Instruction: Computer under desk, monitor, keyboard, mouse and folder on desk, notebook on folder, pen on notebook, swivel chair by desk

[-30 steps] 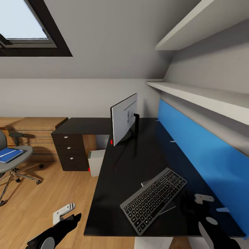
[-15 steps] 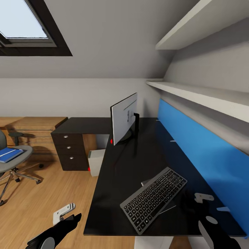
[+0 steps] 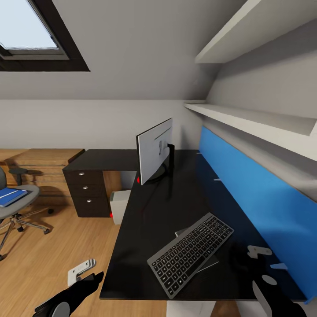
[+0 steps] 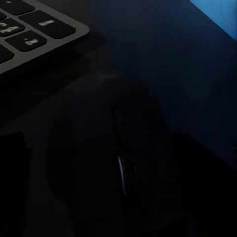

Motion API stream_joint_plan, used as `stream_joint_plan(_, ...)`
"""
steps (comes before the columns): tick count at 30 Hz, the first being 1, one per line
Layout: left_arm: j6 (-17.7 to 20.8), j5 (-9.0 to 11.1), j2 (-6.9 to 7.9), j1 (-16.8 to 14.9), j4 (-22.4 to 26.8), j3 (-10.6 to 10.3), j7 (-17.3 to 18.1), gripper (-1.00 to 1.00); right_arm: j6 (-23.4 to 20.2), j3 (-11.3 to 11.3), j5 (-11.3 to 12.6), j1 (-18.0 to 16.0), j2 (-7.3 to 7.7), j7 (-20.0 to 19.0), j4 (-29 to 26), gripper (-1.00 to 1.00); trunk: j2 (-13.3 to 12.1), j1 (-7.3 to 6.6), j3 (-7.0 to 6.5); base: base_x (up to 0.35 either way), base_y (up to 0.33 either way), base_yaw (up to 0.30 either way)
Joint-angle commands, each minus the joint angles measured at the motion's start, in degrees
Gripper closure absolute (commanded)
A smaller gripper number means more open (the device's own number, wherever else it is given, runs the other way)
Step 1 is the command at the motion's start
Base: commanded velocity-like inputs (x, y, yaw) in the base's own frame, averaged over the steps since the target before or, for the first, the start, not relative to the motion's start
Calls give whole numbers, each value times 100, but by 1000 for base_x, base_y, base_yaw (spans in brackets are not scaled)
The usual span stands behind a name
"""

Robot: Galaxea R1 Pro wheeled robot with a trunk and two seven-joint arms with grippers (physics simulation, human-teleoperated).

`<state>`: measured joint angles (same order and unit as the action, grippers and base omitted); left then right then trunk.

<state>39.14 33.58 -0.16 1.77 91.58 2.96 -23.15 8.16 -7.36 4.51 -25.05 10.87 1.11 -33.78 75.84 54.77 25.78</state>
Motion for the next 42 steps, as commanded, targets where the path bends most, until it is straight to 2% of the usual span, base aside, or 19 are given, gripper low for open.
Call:
stream_joint_plan(1,14,61,-2,-1,9,3,-47,-100,-7,7,16,0,3,39,99,100,2,1,6,0,0,0)
stream_joint_plan(19,-3,60,-2,-1,9,3,-44,-100,-7,7,-56,0,-2,39,73,100,2,1,6,-17,0,0)
stream_joint_plan(38,-3,60,-2,-1,9,3,-44,-100,0,14,-56,0,-17,35,60,100,2,1,6,-321,0,0)
stream_joint_plan(42,-3,60,-2,-1,9,3,-48,-100,-22,6,-51,6,-27,51,-399,100,2,1,6,-335,0,0)
